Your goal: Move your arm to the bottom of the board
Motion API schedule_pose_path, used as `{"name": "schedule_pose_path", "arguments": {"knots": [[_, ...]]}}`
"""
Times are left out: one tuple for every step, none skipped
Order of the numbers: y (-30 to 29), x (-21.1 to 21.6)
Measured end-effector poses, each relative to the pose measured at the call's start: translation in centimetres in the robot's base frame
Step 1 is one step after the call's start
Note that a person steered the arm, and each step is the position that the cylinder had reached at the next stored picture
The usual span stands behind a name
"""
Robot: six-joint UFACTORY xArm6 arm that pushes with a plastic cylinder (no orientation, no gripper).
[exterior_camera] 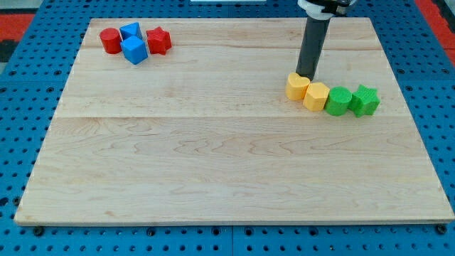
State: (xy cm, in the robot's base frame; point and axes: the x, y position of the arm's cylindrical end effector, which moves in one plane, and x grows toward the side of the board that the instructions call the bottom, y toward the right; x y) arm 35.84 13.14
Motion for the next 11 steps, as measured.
{"name": "schedule_pose_path", "arguments": {"knots": [[-0.4,0.0],[-2.4,0.0],[-2.8,-0.4],[-4.9,-4.9],[-7.3,-9.2],[-9.1,-4.4],[-17.6,-3.4],[-20.3,5.1],[-18.7,15.2],[-12.0,21.7],[-8.0,22.0]]}}
